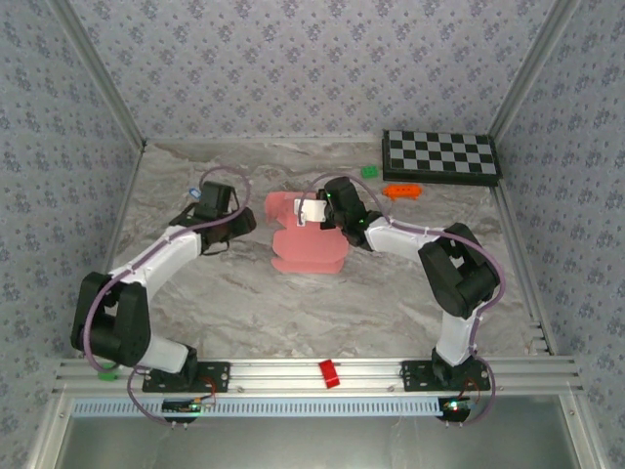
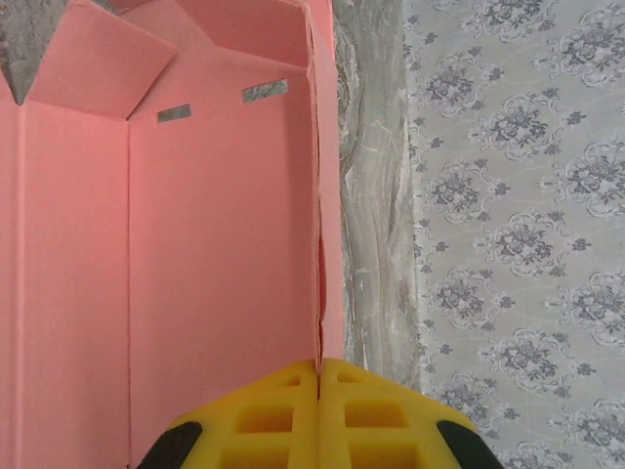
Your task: Fold the paper box
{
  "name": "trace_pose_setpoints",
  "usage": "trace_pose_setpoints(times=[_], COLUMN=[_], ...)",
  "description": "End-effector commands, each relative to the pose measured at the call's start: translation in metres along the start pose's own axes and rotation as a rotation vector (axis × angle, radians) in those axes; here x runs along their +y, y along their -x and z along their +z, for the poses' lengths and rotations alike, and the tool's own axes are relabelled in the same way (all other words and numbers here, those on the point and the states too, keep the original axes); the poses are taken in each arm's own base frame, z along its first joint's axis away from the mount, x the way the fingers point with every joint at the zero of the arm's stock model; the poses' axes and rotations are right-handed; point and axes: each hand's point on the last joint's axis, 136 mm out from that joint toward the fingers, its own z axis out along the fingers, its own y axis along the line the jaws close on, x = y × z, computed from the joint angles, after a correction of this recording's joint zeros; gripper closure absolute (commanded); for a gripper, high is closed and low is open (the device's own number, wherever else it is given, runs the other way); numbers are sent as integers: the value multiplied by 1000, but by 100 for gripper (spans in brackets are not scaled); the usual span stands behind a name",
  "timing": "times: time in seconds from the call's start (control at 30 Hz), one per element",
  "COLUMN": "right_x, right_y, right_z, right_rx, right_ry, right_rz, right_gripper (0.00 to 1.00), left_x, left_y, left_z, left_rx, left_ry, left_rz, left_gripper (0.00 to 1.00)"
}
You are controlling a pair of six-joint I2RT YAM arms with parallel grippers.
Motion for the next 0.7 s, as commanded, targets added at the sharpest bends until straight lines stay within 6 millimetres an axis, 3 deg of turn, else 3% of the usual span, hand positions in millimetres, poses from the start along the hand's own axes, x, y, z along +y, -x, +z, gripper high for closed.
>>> trace_pose_setpoints(times=[0.0, 0.2, 0.5, 0.53, 0.67], right_x=[2, 5, 11, -2, -5], right_y=[1, 2, -2, 3, 4], right_z=[4, 5, 7, 8, 8], right_rx=[-4, -7, 9, 1, 1], right_ry=[33, 53, 67, 42, 33], right_rz=[-10, -5, -7, -4, -2], right_gripper=[100, 100, 100, 100, 100], left_x=[3, -5, -24, -25, -27], left_y=[11, 24, 34, 34, 35], left_z=[10, 40, 64, 65, 69], left_rx=[39, 85, 95, 90, 62], left_ry=[-19, -91, -188, -194, -212], left_rz=[80, 146, 295, 307, 364], left_gripper=[45, 46, 46, 46, 46])
